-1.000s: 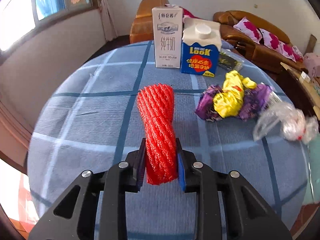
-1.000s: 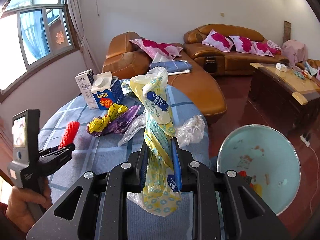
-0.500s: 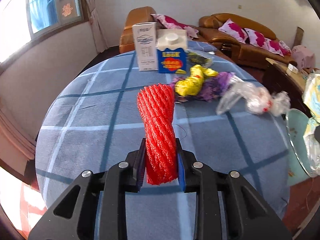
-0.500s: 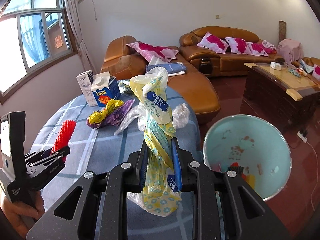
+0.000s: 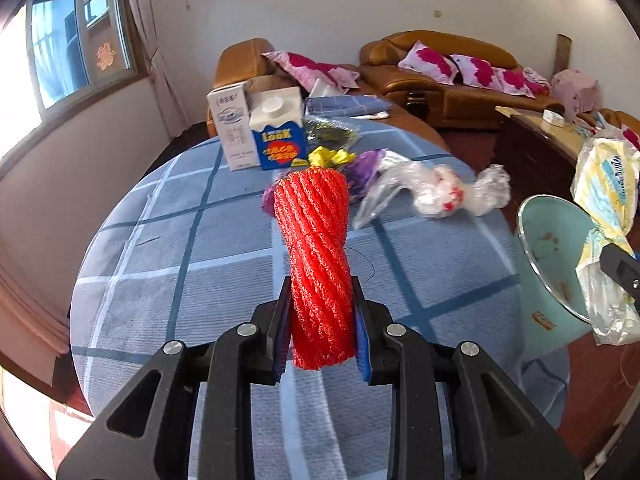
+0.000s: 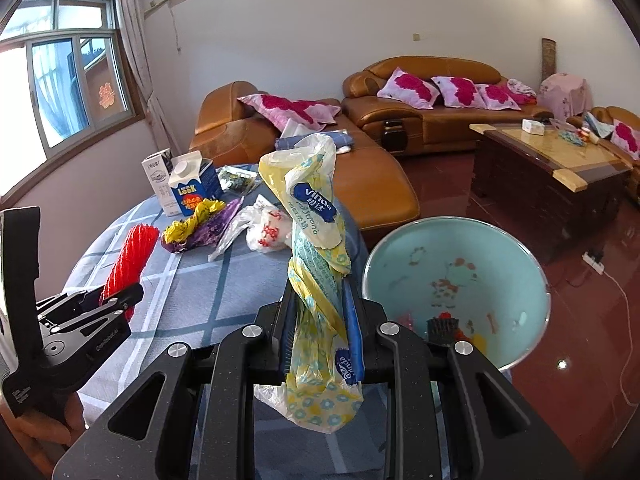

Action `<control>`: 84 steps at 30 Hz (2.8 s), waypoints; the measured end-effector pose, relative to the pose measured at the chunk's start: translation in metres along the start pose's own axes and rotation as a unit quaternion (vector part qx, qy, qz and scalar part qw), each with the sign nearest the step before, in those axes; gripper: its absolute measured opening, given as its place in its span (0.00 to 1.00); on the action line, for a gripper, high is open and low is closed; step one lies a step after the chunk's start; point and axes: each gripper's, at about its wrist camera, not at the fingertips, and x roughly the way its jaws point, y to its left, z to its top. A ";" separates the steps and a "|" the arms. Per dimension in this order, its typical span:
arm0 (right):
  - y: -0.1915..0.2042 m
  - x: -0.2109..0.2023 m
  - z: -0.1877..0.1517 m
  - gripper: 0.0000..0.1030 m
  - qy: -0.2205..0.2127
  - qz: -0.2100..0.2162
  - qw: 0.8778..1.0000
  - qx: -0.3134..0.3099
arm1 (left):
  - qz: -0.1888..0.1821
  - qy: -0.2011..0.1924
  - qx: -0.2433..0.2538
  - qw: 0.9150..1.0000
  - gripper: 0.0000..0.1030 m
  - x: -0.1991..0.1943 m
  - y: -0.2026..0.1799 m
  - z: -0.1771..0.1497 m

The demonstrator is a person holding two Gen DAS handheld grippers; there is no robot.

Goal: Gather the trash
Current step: 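Lift and carry the red net and yellow printed bag over the bucket with both tools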

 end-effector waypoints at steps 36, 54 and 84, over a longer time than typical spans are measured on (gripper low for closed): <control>-0.049 -0.016 -0.006 0.23 -0.007 -0.060 0.998 0.032 | -0.048 -0.030 0.069 0.996 0.25 -0.025 -0.079 0.008; -0.068 -0.004 0.003 0.23 0.001 -0.091 0.995 0.039 | -0.073 -0.035 0.104 0.991 0.25 -0.016 -0.118 0.018; -0.148 0.052 0.001 0.23 0.061 -0.174 0.980 0.077 | -0.144 0.011 0.153 0.977 0.26 0.053 -0.215 0.035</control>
